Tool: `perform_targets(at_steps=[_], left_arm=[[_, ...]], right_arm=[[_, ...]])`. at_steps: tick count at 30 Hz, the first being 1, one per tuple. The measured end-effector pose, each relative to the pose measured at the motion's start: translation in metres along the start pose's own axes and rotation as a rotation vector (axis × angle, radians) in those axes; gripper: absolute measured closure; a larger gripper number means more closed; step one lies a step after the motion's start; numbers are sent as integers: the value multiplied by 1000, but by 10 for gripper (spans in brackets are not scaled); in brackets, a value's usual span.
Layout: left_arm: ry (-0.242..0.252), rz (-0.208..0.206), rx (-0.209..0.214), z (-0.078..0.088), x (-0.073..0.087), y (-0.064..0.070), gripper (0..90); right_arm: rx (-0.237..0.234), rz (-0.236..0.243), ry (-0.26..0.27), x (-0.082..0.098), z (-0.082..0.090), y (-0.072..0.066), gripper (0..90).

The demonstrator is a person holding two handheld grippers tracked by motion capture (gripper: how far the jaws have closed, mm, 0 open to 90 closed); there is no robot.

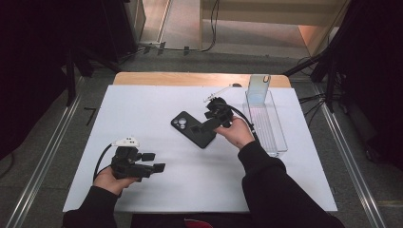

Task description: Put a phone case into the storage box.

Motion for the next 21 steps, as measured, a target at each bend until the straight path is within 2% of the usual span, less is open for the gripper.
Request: perform_targets(at_steps=[3,7,9,12,15,21], left_arm=[[-1,-3,1,0,0,0,308],[-4,-7,2,0,0,0,308],[-2,-9,0,0,0,0,308],[-2,-8,0,0,0,0,308],[-4,-8,0,0,0,0,308],[-3,-12,-1,0,0,1,308]], right_arm=[[34,19,3,-3,-7,0,0],[74,28,-29,-5,-18,4,0],[74,40,-20,-6,-23,6,0],[65,33,-18,-5,-29,7,0],[85,38,-28,-3,-36,8,0],[113,42,-13,1,-44,10,0]])
Point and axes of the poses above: each handheld gripper's, and its own axes: z roughly backward along the jaws, x roughly out of its underside, y roughly to its right, the point moved 2 cm from there along -z, roughly forward along the jaws, and after that the axes turned 10 degrees about y, right-handed, at the moved point
